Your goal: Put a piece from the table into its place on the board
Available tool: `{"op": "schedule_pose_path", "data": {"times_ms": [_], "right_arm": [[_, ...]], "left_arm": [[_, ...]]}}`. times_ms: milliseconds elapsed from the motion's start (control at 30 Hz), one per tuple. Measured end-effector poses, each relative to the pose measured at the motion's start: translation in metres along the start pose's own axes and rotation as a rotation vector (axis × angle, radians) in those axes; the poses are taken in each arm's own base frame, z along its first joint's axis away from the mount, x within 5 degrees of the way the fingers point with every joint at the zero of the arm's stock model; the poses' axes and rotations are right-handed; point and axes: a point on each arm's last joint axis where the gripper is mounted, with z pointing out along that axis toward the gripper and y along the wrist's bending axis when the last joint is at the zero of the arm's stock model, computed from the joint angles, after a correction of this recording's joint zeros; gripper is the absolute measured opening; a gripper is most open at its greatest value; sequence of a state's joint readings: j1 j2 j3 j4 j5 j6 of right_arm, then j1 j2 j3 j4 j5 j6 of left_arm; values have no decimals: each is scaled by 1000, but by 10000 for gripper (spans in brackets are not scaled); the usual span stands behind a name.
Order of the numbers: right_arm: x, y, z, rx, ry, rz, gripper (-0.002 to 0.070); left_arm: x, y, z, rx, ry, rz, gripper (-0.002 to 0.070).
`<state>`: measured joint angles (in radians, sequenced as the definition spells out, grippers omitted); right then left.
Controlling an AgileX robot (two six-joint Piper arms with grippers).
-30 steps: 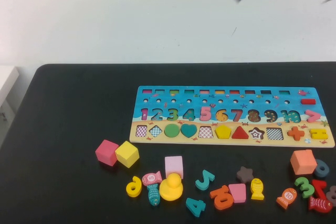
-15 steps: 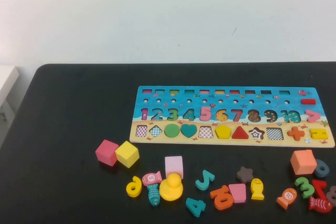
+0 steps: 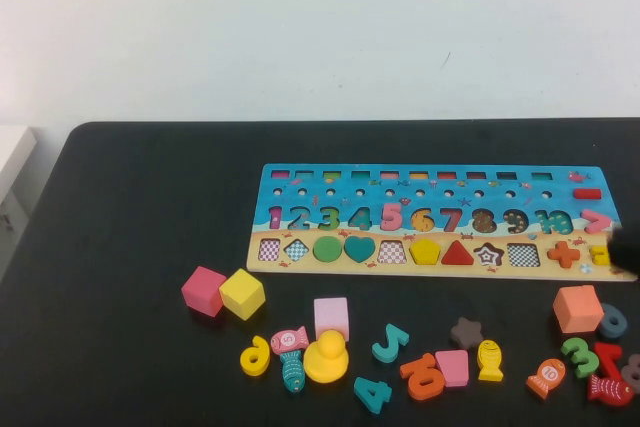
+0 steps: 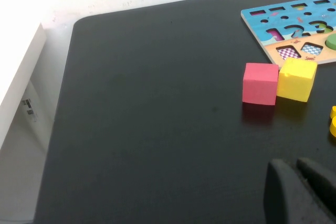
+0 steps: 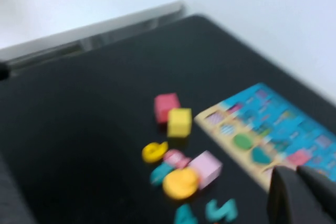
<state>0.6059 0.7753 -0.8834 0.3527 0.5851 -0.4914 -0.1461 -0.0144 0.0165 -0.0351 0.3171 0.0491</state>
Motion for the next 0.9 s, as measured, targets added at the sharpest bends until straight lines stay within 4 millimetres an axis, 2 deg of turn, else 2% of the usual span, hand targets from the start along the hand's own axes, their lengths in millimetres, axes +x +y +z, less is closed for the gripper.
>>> {"op": "schedule_pose_path", "data": {"times_ms": [100, 167, 333, 600, 733, 900], "right_arm": [[24, 8, -2, -34, 4, 55, 19], [33, 12, -3, -54, -3, 92, 19], [49, 16, 2, -86, 31, 146, 19], [67, 23, 0, -148, 202, 63, 18], [73, 22, -17, -110, 212, 81, 19], [81, 17, -55, 150, 114, 72, 19]], "left_arm": [[0, 0, 0, 0, 0, 0, -1], [0, 0, 0, 0, 0, 0, -1], [0, 0, 0, 0, 0, 0, -1], [0, 0, 0, 0, 0, 4, -1], [0, 0, 0, 0, 0, 4, -1], [0, 0, 0, 1, 0, 4, -1]]}}
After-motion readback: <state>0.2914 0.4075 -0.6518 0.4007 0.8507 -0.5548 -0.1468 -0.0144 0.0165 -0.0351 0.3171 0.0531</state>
